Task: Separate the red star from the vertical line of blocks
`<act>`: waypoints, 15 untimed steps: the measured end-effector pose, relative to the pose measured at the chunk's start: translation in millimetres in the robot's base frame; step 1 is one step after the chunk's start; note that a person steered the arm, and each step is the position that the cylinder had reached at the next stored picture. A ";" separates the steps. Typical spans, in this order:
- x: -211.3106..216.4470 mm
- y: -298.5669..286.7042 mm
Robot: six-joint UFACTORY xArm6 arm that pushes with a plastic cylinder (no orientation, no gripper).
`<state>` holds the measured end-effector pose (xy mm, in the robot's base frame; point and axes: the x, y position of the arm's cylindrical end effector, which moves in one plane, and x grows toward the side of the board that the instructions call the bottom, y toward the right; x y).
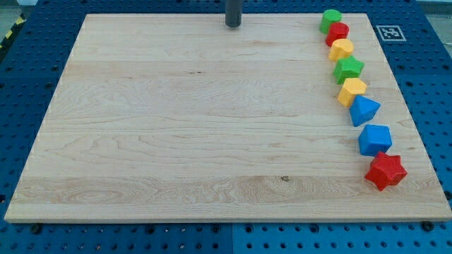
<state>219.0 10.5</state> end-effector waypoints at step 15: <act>398.5 266.0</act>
<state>617.5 276.5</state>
